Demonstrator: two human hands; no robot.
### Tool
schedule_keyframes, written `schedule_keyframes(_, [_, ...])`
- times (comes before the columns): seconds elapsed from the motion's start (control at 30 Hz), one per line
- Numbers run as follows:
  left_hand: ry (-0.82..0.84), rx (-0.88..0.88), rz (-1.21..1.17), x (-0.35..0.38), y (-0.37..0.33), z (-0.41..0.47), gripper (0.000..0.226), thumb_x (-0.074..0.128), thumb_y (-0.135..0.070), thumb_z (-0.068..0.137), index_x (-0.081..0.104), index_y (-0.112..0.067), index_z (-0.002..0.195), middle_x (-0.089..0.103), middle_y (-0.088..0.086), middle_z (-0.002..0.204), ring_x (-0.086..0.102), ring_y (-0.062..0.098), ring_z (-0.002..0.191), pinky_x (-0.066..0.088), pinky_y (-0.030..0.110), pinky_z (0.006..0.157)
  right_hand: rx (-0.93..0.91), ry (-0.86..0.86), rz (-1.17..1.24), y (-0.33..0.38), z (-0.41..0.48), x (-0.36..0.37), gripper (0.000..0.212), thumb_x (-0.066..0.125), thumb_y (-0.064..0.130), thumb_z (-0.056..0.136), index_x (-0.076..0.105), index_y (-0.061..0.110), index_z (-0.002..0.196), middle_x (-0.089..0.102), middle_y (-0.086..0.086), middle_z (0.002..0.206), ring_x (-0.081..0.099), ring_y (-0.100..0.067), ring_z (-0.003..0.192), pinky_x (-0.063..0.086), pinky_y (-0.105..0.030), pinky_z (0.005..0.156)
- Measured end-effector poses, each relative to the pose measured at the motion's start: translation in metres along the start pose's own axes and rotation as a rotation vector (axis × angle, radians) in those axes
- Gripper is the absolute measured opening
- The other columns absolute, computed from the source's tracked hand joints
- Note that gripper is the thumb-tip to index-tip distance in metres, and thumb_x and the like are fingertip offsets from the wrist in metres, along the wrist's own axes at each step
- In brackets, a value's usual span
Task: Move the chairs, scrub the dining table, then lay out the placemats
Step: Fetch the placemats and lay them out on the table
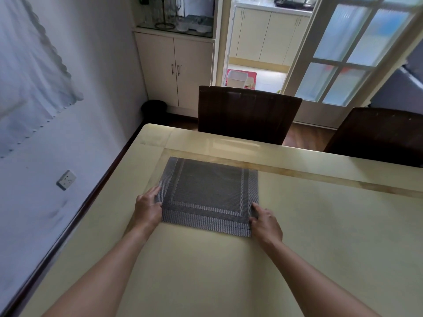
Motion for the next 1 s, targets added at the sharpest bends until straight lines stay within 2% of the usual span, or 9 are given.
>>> schedule_keyframes(0.33, [-0.009,0.0,0.094,-0.003,-0.005,-0.004,0.056,0.052,0.004,0.089,0.04,-0.01,0.142,0.041,0.007,0.148,0.034,0.028,0.133,0.027,0.032,0.11,0.003,-0.016,0.013,0.0,-0.002,0.0,0.042,0.047,0.023,0.096,0.044,0.03,0.137,0.049,-0.008,0.119,0.056,-0.028,0.107,0.048,-0.036,0.087])
schedule_keyframes(0.43, [-0.044,0.131,0.222,-0.004,-0.017,-0.014,0.051,0.055,0.003,0.088,0.046,-0.006,0.138,0.042,0.011,0.146,0.037,0.03,0.127,0.03,0.03,0.106,-0.062,-0.14,-0.099,0.01,-0.018,-0.011,0.036,0.046,0.02,0.095,0.05,0.023,0.131,0.044,-0.008,0.115,0.05,-0.027,0.106,0.047,-0.034,0.08])
schedule_keyframes(0.53, [-0.001,0.304,0.319,0.009,-0.029,-0.031,0.046,0.055,-0.003,0.09,0.05,-0.011,0.135,0.046,0.008,0.144,0.04,0.026,0.123,0.033,0.032,0.105,-0.238,-0.173,-0.265,0.026,-0.038,-0.004,0.035,0.047,0.017,0.093,0.052,0.023,0.128,0.041,-0.004,0.135,0.038,-0.025,0.12,0.044,-0.034,0.09])
schedule_keyframes(0.6, [0.051,0.315,0.37,0.018,-0.028,-0.039,0.045,0.053,-0.011,0.093,0.049,-0.017,0.137,0.044,0.004,0.146,0.038,0.024,0.125,0.031,0.031,0.107,-0.301,-0.113,-0.32,0.029,-0.045,0.008,0.033,0.044,0.02,0.095,0.051,0.025,0.127,0.037,-0.001,0.143,0.032,-0.024,0.126,0.038,-0.033,0.096])
schedule_keyframes(0.73, [0.133,0.247,0.443,0.023,-0.021,-0.044,0.046,0.047,-0.021,0.097,0.042,-0.025,0.142,0.033,-0.002,0.152,0.032,0.02,0.131,0.026,0.026,0.108,-0.312,-0.05,-0.351,0.028,-0.048,0.016,0.032,0.04,0.02,0.096,0.048,0.026,0.127,0.041,0.0,0.135,0.036,-0.024,0.121,0.036,-0.032,0.093])
schedule_keyframes(0.87, [0.17,0.236,0.466,0.02,-0.035,-0.054,0.048,0.046,-0.02,0.098,0.036,-0.018,0.145,0.028,0.003,0.155,0.027,0.022,0.137,0.021,0.027,0.111,-0.281,0.0,-0.285,0.023,-0.055,0.006,0.042,0.039,0.013,0.097,0.042,0.023,0.137,0.032,-0.004,0.148,0.027,-0.025,0.133,0.032,-0.033,0.102])
schedule_keyframes(1.0, [0.136,0.285,0.355,0.023,-0.07,-0.091,0.045,0.048,-0.016,0.096,0.044,-0.011,0.14,0.042,0.009,0.146,0.035,0.025,0.132,0.025,0.029,0.11,-0.28,-0.008,-0.212,0.009,-0.08,-0.013,0.05,0.042,0.015,0.097,0.033,0.024,0.145,0.03,-0.004,0.152,0.023,-0.024,0.137,0.03,-0.034,0.108])
Point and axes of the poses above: each hand's wrist, its own z-axis towards the middle knuckle, its own x-axis out of the palm, y = z × x, the point moved 8 cm from there along z, towards the middle knuckle
